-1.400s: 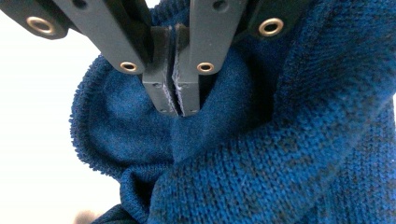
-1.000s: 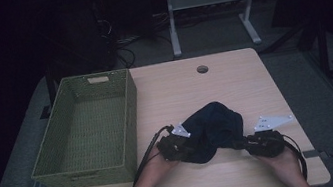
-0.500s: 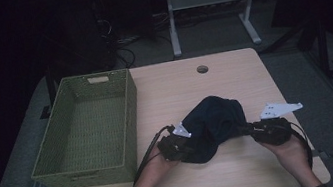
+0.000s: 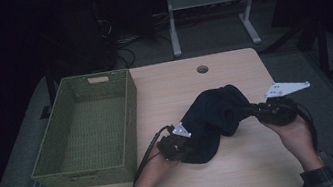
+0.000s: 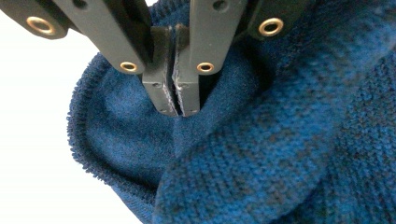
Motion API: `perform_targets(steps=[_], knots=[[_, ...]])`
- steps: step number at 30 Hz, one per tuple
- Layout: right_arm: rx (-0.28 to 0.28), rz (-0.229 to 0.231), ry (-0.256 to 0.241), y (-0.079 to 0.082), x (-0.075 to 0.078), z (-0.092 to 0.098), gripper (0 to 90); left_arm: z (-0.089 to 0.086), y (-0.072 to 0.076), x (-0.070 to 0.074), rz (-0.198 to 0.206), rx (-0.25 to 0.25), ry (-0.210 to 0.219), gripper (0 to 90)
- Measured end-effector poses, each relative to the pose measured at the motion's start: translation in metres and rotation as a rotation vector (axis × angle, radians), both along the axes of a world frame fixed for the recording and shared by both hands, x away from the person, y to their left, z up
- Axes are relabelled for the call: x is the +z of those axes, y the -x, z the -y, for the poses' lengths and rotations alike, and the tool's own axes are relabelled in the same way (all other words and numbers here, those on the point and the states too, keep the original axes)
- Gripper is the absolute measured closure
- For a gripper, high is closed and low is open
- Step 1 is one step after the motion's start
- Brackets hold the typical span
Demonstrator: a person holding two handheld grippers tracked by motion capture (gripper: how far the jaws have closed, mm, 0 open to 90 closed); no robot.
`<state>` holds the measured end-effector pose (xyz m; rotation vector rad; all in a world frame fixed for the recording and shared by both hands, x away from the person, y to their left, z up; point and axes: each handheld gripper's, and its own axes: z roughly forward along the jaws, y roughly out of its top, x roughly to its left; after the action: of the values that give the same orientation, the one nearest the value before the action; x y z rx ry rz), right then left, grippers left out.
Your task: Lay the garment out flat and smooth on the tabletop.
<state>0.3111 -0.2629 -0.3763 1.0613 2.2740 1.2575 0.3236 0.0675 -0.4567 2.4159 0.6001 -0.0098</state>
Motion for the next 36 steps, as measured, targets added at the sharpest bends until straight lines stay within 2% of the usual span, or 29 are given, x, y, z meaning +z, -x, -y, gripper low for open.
perform_targets(steps=[4,11,20,23,29,32,33,34,36], knots=[[-0.015,0.017,0.013,-0.009,0.012,0.002,79.9,-0.001,-0.001,0.0,0.004,-0.016,-0.015,87.4],[-0.022,0.027,0.033,-0.022,0.024,0.001,79.9,-0.001,-0.001,0.0,-0.005,-0.004,-0.004,87.4],[-0.031,0.037,0.06,-0.049,0.042,-0.004,80.1,-0.001,-0.001,0.0,-0.008,-0.008,-0.006,87.4],[-0.033,0.029,0.064,-0.056,0.045,-0.006,80.1,-0.001,-0.001,0.0,-0.006,-0.007,-0.005,87.4],[-0.035,0.016,0.069,-0.08,0.048,-0.016,80.2,-0.001,-0.001,0.0,-0.007,-0.01,-0.007,87.4],[-0.03,0.011,0.079,-0.094,0.047,-0.024,80.2,-0.002,-0.002,0.001,-0.01,-0.016,-0.011,87.4],[-0.03,0.011,0.079,-0.094,0.047,-0.024,80.2,-0.002,-0.002,0.001,-0.01,-0.016,-0.011,87.3],[-0.033,0.012,0.08,-0.102,0.045,-0.027,80.2,-0.002,-0.002,0.001,-0.009,-0.02,-0.016,87.4],[-0.03,0.007,0.077,-0.107,0.043,-0.029,80.2,-0.002,-0.002,0.001,-0.009,-0.016,-0.012,87.4]])
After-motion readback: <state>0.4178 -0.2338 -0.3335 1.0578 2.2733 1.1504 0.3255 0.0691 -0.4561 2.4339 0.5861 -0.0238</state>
